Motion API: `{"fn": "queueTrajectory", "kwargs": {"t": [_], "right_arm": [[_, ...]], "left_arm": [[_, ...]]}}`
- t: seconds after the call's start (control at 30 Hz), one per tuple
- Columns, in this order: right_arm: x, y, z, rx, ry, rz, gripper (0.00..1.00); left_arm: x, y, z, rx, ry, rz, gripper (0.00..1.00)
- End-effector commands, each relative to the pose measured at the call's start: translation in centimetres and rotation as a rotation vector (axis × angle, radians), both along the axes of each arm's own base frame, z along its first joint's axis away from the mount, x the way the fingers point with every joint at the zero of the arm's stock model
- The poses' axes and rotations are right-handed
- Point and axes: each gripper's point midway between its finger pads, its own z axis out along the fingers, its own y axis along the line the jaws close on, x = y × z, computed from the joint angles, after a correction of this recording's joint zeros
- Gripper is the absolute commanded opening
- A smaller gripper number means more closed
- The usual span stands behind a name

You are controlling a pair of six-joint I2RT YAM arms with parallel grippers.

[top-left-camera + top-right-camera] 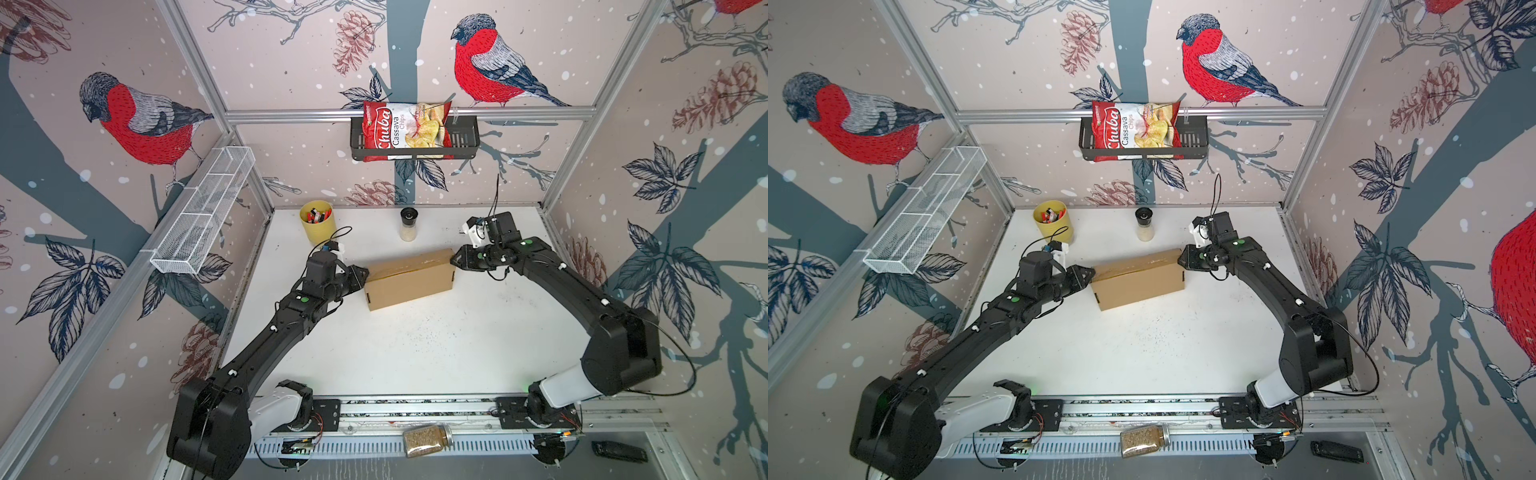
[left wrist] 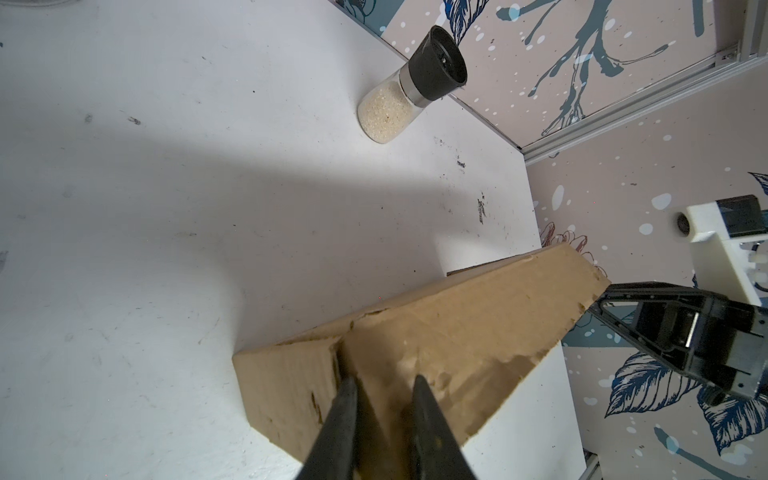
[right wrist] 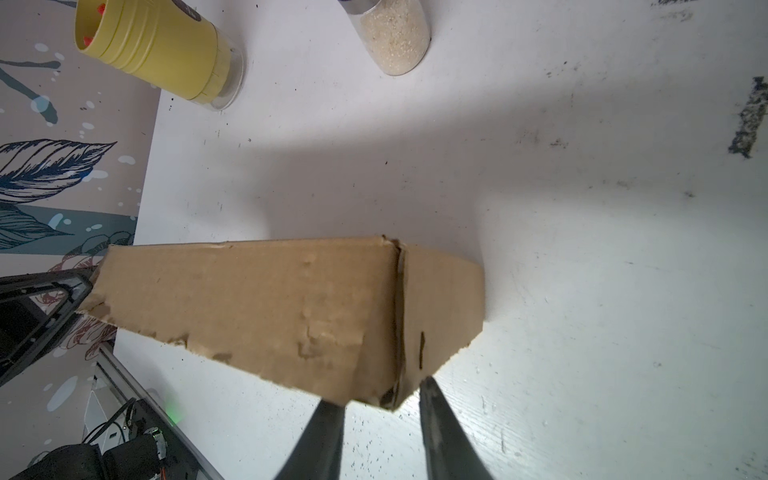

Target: Fold the paper box

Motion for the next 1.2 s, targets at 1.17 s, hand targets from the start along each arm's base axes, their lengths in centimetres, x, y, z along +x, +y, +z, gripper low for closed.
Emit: {"fn": "queueTrajectory", "kwargs": {"t": [1.17], "right_arm": [[-0.1,0.3,-0.4,0.005,0.017,0.007,0.32]], "left_arm": [[-0.7,2.9,-2.6,0.107,0.067,0.063,0.08]]}}
